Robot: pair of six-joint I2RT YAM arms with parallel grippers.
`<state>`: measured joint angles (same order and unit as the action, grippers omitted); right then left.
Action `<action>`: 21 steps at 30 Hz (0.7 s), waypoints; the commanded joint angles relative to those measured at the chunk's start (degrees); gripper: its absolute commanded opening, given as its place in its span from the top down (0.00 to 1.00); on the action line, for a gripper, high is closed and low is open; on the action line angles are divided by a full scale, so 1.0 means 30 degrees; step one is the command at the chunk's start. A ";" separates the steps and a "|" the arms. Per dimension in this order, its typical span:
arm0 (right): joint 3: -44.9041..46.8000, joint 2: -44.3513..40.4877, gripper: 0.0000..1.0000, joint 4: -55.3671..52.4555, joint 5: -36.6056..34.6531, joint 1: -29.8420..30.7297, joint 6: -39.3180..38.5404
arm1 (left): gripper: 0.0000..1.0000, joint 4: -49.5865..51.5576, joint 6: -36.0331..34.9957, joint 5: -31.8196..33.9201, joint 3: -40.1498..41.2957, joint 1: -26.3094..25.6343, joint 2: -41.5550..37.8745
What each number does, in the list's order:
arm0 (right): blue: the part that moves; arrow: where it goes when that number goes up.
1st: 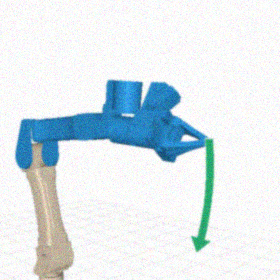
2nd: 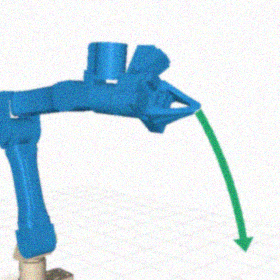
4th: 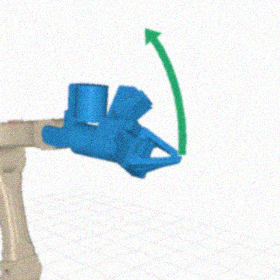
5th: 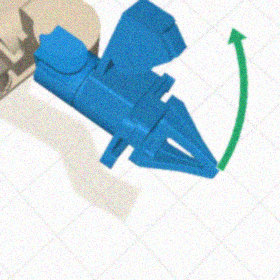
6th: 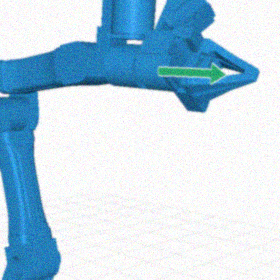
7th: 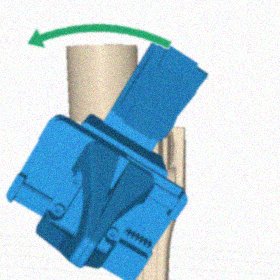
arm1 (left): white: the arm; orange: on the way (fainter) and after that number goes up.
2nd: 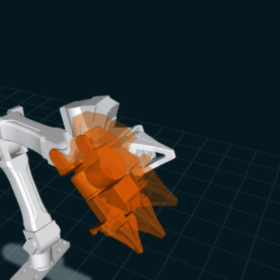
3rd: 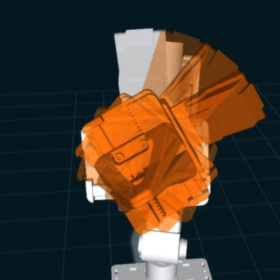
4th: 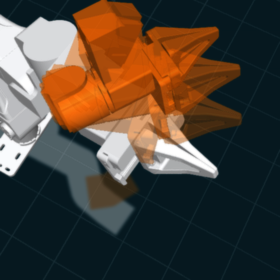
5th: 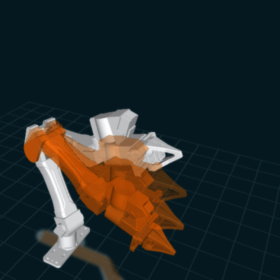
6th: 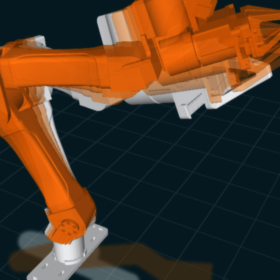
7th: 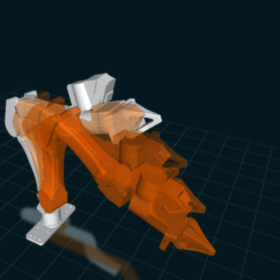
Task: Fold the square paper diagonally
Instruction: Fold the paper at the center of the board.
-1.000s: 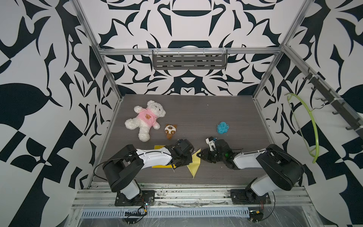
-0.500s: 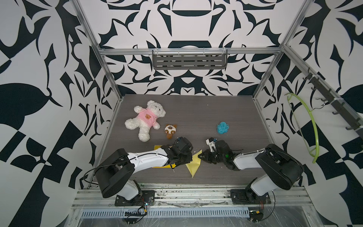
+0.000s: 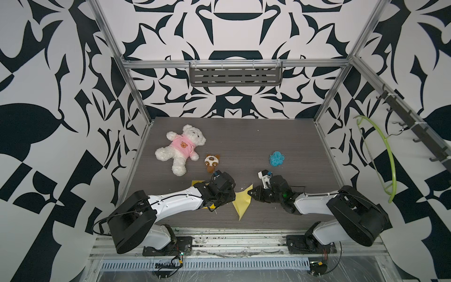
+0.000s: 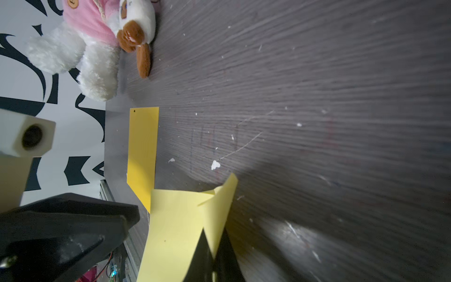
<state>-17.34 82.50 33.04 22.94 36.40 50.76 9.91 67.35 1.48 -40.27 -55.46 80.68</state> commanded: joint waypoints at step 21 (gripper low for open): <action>0.0328 -0.0808 0.90 0.0416 -0.1373 0.0288 0.0106 | 0.98 -0.4065 0.1790 -0.1623 0.1237 -0.0203 0.3026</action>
<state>-16.95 81.14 32.86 20.71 36.97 50.92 -2.63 72.25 -2.85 -37.76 -55.64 89.21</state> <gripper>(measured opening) 0.105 0.046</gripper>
